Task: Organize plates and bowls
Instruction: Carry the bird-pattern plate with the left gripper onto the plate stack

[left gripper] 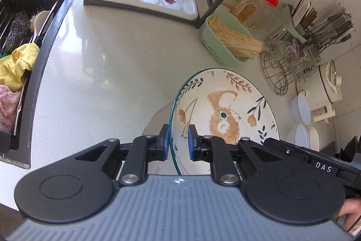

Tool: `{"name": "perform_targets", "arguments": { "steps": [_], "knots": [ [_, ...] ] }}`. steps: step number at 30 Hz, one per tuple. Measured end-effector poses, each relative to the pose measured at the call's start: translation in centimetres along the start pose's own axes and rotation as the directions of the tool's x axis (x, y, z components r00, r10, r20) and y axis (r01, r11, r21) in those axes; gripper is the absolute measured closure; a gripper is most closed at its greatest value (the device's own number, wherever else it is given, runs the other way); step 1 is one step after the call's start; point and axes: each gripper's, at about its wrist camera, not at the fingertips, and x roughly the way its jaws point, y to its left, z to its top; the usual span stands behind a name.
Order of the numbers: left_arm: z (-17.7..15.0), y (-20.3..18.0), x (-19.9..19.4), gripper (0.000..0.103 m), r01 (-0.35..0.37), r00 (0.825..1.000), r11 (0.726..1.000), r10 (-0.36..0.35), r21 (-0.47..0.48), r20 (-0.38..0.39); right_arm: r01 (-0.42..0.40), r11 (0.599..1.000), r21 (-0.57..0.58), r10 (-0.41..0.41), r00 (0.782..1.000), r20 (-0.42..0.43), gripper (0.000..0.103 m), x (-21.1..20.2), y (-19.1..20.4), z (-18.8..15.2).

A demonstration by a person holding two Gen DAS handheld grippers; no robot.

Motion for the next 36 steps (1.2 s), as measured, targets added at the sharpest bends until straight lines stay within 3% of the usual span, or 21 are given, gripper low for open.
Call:
{"name": "perform_targets", "arguments": {
  "steps": [16, 23, 36],
  "knots": [
    [-0.6, 2.8, 3.7, 0.086, -0.047, 0.992, 0.999, 0.045, -0.011, -0.114, -0.002, 0.999, 0.054, 0.006, 0.996, -0.085, 0.078, 3.8, -1.2, -2.7],
    [-0.5, 2.5, 4.5, 0.085, -0.074, 0.988, 0.997, 0.078, 0.029, -0.136, 0.019, 0.999, 0.033, -0.015, 0.993, -0.114, 0.078, 4.9, -0.9, -2.9],
    [-0.7, 2.1, 5.4, 0.076, -0.106, 0.976, 0.991, 0.119, 0.075, -0.183, 0.045, 0.999, 0.017, -0.043, 0.994, -0.104, 0.078, 5.3, -0.5, -3.1]
  ]
}}
